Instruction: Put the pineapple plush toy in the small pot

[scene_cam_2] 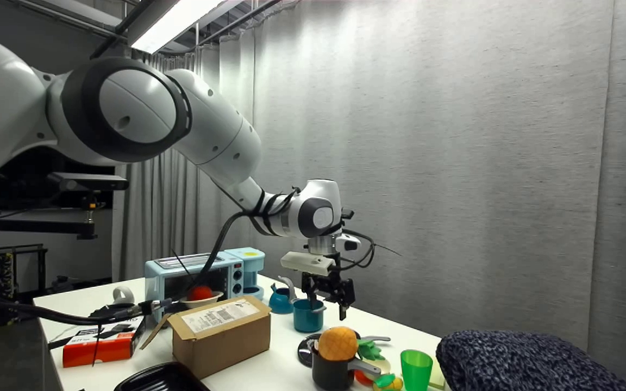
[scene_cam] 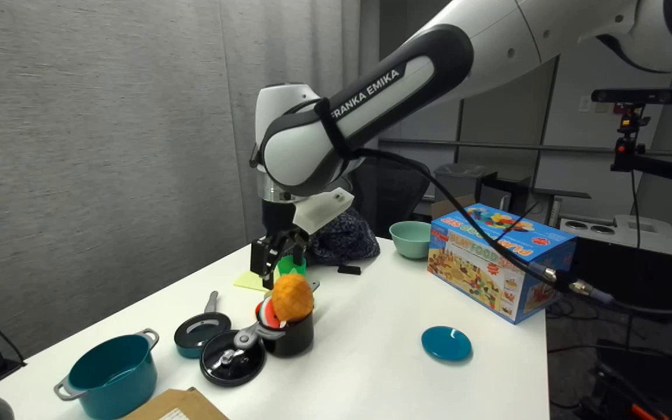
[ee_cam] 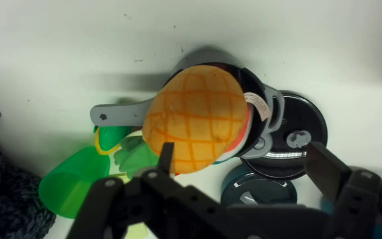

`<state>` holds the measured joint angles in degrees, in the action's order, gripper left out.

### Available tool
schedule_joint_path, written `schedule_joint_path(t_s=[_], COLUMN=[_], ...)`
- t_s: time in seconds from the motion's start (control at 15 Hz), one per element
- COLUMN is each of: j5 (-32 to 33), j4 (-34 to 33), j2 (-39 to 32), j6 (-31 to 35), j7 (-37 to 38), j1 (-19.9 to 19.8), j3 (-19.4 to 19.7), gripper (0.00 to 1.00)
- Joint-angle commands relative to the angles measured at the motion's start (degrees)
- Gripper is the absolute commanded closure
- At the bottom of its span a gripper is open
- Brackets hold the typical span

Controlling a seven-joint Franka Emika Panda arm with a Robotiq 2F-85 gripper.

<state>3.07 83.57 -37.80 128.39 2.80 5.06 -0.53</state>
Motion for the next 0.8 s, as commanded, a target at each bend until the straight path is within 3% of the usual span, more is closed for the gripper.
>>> schedule_joint_path(t_s=[0.0,0.47,0.67,0.73], j5=[-2.12,-4.38,-2.97,-3.77], j4=[-0.86,-4.30,-4.27,-1.32], j2=[3.63,8.36,10.33,13.35], j6=[-7.11,-26.77,-29.67,-29.10], j7=[-4.35,-9.92,-5.19,-4.47], j1=[-1.02,-0.66,0.01,-1.06], j3=[-2.69,-5.19,-3.69,-3.13], gripper=[0.00,0.00,0.00,0.00])
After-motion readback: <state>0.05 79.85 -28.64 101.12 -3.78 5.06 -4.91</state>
